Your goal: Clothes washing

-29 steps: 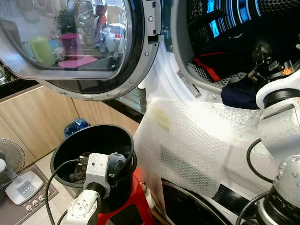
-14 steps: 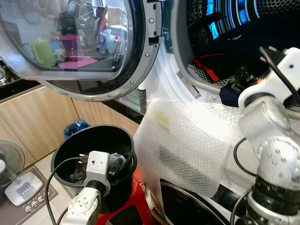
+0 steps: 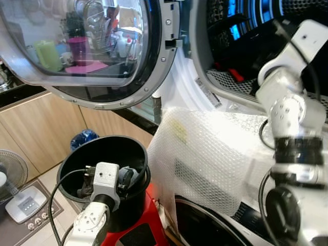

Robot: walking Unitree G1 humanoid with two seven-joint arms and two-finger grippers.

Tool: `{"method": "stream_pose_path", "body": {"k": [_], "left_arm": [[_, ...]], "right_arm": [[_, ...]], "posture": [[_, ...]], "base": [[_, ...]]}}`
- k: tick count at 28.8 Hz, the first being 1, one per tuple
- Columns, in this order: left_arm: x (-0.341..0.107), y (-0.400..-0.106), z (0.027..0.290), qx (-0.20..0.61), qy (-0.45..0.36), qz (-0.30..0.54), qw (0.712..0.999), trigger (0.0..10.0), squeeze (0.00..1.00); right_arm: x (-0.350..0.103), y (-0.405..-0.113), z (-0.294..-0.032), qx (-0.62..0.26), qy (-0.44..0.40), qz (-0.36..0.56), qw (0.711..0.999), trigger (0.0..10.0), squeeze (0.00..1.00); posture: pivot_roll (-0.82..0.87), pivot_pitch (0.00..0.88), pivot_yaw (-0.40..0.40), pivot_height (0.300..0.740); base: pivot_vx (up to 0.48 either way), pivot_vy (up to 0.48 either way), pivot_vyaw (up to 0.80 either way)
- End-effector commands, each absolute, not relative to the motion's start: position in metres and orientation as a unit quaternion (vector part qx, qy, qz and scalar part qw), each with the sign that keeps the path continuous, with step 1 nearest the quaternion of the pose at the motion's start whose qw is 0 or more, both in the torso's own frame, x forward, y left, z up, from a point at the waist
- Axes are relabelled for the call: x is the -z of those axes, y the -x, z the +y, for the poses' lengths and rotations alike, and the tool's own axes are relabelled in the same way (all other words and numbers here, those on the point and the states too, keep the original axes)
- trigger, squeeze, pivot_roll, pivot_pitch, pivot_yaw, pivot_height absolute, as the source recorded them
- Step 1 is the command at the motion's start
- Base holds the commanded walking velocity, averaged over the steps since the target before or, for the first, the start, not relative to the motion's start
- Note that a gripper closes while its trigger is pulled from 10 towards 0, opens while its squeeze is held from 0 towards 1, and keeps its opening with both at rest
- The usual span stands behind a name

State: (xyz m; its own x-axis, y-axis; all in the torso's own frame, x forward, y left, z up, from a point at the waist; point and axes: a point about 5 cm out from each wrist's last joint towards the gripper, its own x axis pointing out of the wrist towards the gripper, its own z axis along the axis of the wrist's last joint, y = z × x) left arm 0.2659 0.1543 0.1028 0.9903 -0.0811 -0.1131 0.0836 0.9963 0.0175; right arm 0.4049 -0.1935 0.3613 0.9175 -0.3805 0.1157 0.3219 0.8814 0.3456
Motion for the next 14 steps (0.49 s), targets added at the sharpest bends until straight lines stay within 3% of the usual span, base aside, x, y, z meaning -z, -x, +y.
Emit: {"method": "stream_pose_path", "body": {"k": [1, 8, 14], "left_arm": [[-0.103, -0.268, 0.155, 0.039, -0.013, 0.057, 0.998, 10.0, 0.0], [-0.105, -0.268, 0.16, 0.033, -0.016, 0.057, 0.998, 10.0, 0.0], [-0.107, -0.268, 0.16, 0.031, -0.016, 0.054, 0.998, 10.0, 0.0]], "right_arm": [[-0.368, -0.409, -0.203, 0.199, -0.156, -0.1, 0.962, 10.0, 0.0], [-0.384, -0.411, -0.221, 0.221, -0.109, -0.121, 0.961, 10.0, 0.0], [-0.388, -0.399, -0.267, 0.298, -0.066, -0.127, 0.944, 10.0, 0.0]], "posture": [[0.0, 0.009, 0.025, 0.74], [0.01, 0.011, 0.029, 0.74], [0.02, 0.008, 0.028, 0.74]], "base": [[0.0, 0.0, 0.0], [0.0, 0.0, 0.0], [0.0, 0.0, 0.0]]}}
